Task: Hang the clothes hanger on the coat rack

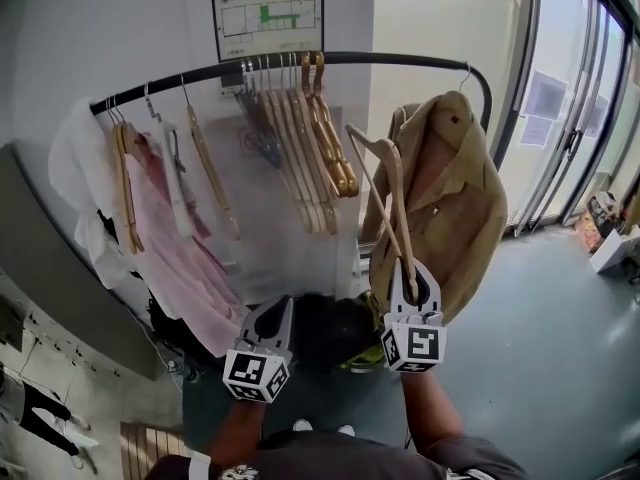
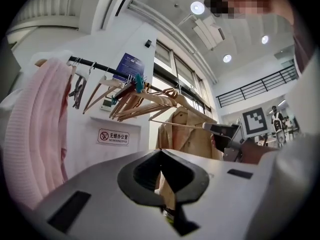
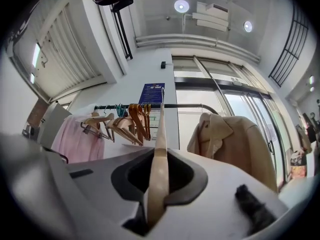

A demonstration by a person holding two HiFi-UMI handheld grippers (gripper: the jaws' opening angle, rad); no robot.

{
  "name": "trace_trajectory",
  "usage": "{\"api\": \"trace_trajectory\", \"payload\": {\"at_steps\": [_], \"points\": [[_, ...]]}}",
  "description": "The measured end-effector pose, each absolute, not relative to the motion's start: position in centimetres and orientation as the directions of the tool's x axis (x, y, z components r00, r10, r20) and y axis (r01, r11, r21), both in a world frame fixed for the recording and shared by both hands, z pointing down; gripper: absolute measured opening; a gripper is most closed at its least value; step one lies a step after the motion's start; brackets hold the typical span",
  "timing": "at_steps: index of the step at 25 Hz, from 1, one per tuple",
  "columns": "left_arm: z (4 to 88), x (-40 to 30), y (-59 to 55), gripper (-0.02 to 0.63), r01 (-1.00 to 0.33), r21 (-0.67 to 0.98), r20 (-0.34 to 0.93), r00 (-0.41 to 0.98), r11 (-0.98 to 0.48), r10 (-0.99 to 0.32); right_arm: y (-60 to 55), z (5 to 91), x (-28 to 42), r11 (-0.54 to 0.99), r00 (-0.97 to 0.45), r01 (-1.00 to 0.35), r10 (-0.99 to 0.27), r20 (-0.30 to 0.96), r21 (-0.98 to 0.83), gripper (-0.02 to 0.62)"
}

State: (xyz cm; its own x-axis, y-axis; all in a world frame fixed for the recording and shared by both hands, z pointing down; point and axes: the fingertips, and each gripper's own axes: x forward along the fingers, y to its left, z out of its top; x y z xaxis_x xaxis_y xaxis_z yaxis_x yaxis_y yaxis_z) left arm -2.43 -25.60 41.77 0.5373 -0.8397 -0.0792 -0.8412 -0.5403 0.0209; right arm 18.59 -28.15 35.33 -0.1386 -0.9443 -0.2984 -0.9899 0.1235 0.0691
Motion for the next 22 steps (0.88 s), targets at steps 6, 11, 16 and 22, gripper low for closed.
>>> {"api": "trace_trajectory", "payload": {"at_steps": [6, 11, 16, 22], "points": [[41.7, -3.7, -27.1, 0.0, -0.853, 0.01, -0.077, 0.52, -0.522, -0.851, -31.8, 32.9, 17.4, 0.124, -0.144, -0.989, -0.931, -0.334, 0.08, 0.044], [41.9, -5.6, -27.6, 0.0, -0.869, 0.026, -0.083, 0.491, -0.494, -0.867, -35.2, 30.9, 16.2, 0.128, -0.152, -0.987, -0.929, -0.338, 0.093, 0.045], [42.9, -7.4, -27.7, 0.0, -0.882, 0.04, -0.062, 0.467, -0.47, -0.882, -38.7, 28.6, 15.4, 0.139, -0.162, -0.986, -0.928, -0.336, 0.093, 0.045], [43.2, -8.2, -27.7, 0.0, -0.883, 0.07, -0.059, 0.461, -0.465, -0.885, -41.7, 27.2, 14.9, 0.141, -0.164, -0.985, -0.942, -0.294, 0.096, 0.046]]}}
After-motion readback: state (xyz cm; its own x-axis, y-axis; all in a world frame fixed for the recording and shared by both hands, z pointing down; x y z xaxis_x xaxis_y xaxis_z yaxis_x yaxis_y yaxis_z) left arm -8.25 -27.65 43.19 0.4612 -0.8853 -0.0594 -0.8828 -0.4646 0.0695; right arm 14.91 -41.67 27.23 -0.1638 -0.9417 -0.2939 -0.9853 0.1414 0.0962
